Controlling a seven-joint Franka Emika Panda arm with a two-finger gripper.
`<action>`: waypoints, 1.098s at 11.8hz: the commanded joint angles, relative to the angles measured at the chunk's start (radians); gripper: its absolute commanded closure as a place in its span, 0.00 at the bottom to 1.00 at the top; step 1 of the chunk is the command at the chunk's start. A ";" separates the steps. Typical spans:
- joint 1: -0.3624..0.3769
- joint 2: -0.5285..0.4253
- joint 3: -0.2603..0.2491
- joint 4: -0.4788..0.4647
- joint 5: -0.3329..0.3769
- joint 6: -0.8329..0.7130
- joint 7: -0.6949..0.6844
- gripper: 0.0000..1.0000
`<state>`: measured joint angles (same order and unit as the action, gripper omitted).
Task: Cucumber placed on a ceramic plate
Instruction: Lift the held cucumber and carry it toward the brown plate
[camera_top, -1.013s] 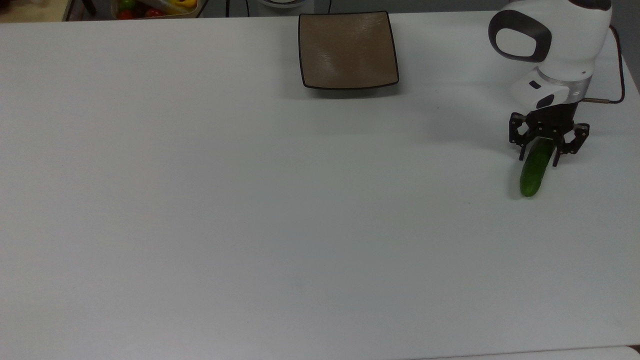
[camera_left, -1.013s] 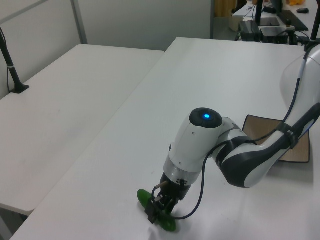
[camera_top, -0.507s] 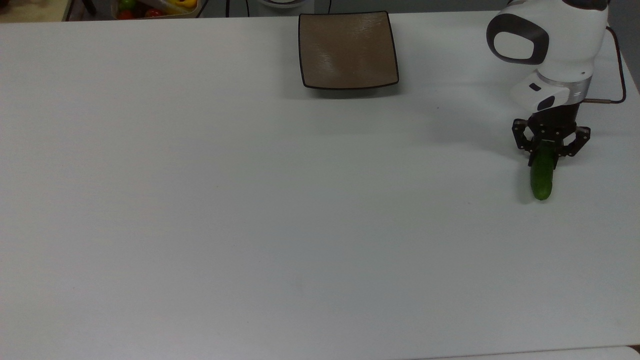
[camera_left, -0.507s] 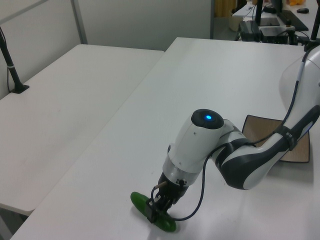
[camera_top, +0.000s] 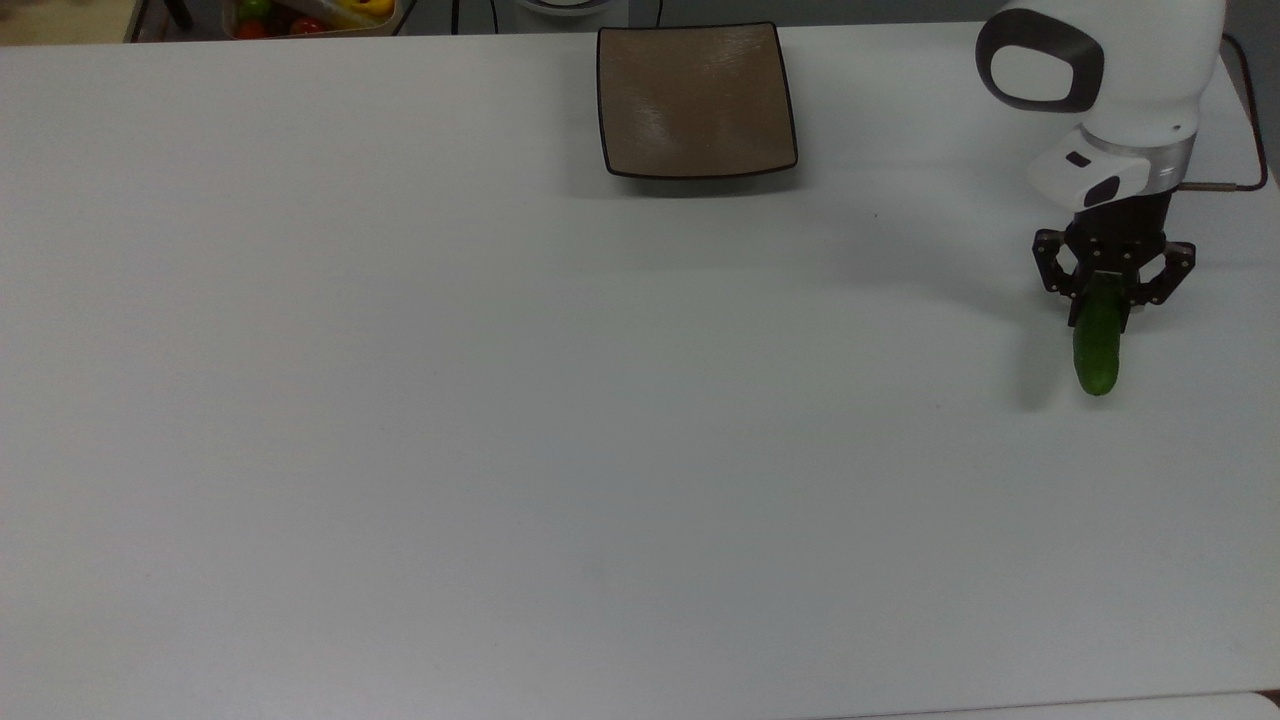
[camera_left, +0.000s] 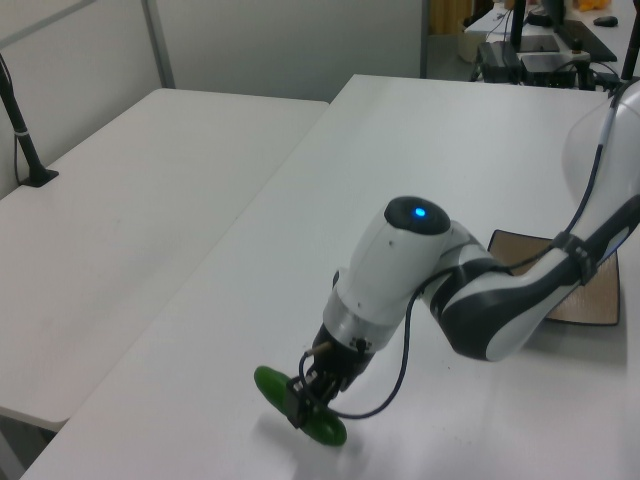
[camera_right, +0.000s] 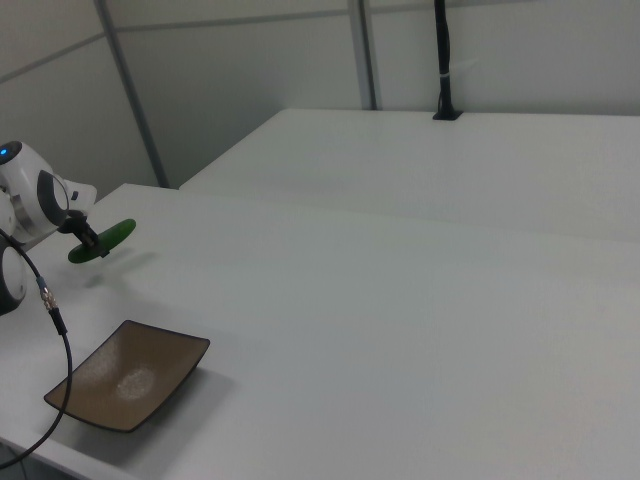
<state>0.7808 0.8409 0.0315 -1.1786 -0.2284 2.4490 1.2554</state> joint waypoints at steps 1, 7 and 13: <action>-0.023 -0.185 0.001 -0.206 -0.012 0.028 -0.050 0.99; -0.187 -0.527 0.125 -0.568 -0.008 -0.005 -0.215 0.99; -0.273 -0.746 0.126 -0.762 0.131 -0.368 -0.572 0.99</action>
<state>0.5579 0.2068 0.1433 -1.8371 -0.1945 2.2153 0.8598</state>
